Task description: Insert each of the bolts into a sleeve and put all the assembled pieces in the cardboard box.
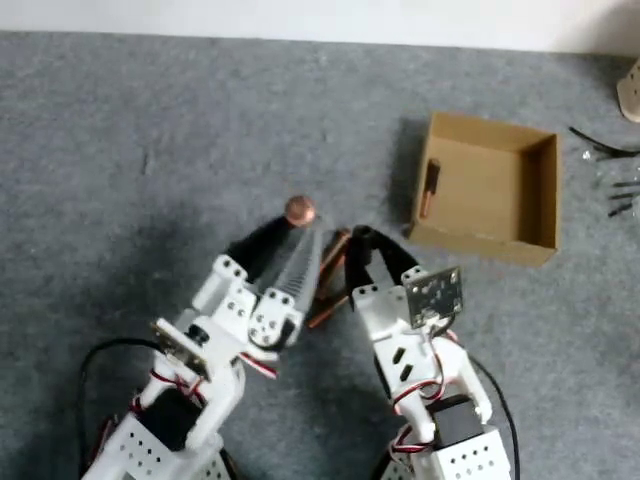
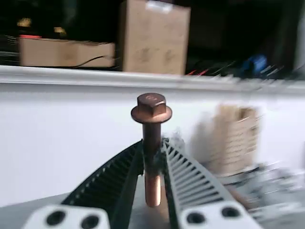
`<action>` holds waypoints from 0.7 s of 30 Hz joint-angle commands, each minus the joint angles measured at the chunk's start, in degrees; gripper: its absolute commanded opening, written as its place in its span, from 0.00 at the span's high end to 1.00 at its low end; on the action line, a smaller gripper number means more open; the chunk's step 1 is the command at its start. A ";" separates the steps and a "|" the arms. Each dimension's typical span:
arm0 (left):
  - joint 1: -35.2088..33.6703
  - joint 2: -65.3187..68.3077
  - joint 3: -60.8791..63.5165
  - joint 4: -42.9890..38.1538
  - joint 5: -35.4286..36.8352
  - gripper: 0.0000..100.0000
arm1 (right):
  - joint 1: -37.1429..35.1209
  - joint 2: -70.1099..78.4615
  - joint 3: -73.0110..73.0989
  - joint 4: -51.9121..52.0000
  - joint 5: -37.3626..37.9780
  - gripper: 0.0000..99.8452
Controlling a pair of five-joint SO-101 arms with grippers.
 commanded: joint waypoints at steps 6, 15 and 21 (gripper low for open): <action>7.25 -1.10 -0.92 0.79 -2.29 0.99 | -0.66 -1.19 7.52 -1.71 8.97 1.00; -1.98 -0.92 -0.92 0.97 9.76 0.99 | -0.66 -1.19 7.52 -5.85 9.32 1.00; -5.76 -0.84 -2.77 2.55 15.38 0.99 | -1.27 -1.19 7.52 -7.16 11.16 1.00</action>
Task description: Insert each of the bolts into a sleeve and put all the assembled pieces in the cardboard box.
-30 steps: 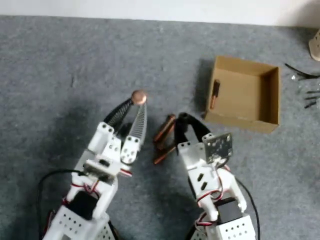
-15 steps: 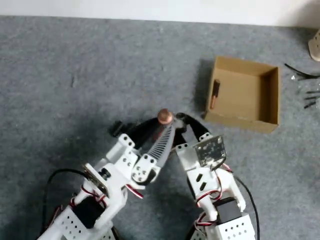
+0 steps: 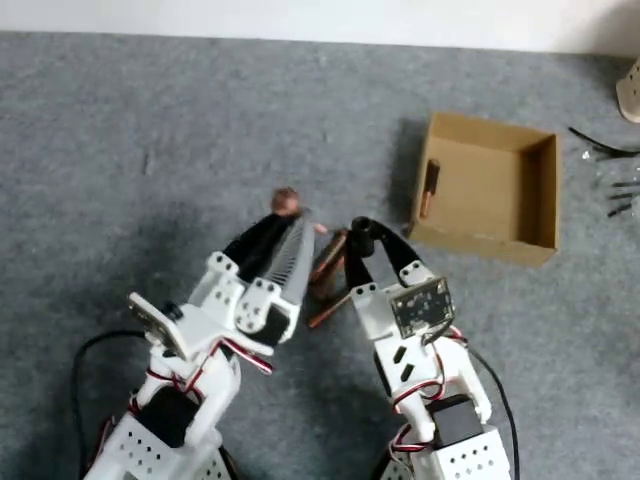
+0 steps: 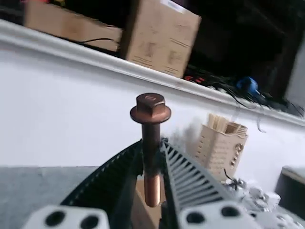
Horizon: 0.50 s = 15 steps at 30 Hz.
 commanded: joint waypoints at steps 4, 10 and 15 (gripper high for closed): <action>-0.84 -0.84 -4.97 5.10 1.49 0.99 | -4.79 -1.19 7.52 -0.40 4.75 1.00; -0.84 -0.75 -5.05 5.27 1.58 0.99 | -5.41 -1.19 7.52 0.40 5.63 1.00; -0.75 -0.75 -4.97 5.19 1.76 0.99 | -6.73 -1.19 7.60 1.10 5.89 1.00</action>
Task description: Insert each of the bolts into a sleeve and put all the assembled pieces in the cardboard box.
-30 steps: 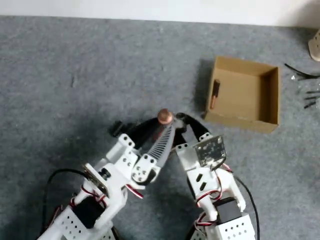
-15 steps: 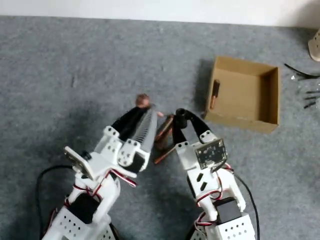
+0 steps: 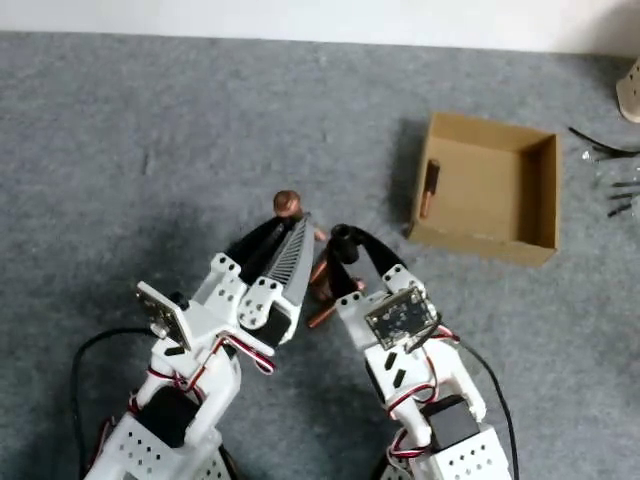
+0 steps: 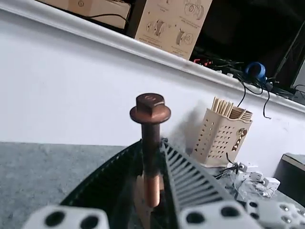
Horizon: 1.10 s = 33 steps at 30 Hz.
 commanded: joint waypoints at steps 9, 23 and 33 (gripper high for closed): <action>1.71 -0.75 -3.03 0.09 0.62 0.99 | -4.18 -1.19 7.43 3.21 5.63 1.00; 4.97 -0.84 1.36 0.18 0.35 0.99 | -4.26 -1.27 7.43 3.12 5.71 1.00; 1.36 -0.84 1.98 0.44 0.53 0.99 | -4.09 -1.27 7.34 3.03 5.63 1.00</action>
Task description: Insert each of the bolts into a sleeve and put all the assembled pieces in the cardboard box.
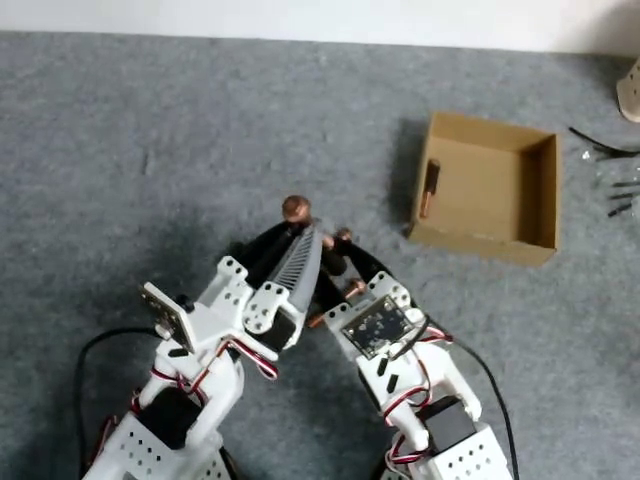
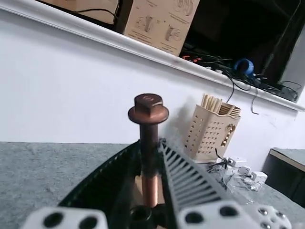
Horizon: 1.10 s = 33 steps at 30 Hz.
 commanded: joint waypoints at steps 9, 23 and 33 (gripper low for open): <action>-1.01 -0.84 1.36 5.45 0.53 0.99 | -0.40 -1.27 7.25 -0.13 0.44 1.00; -2.86 -0.75 1.36 6.33 0.53 0.99 | -0.66 -1.27 7.43 -3.21 -2.29 1.00; -2.86 -0.75 1.36 6.95 0.62 0.99 | -1.71 -1.19 7.34 -3.03 -2.29 1.00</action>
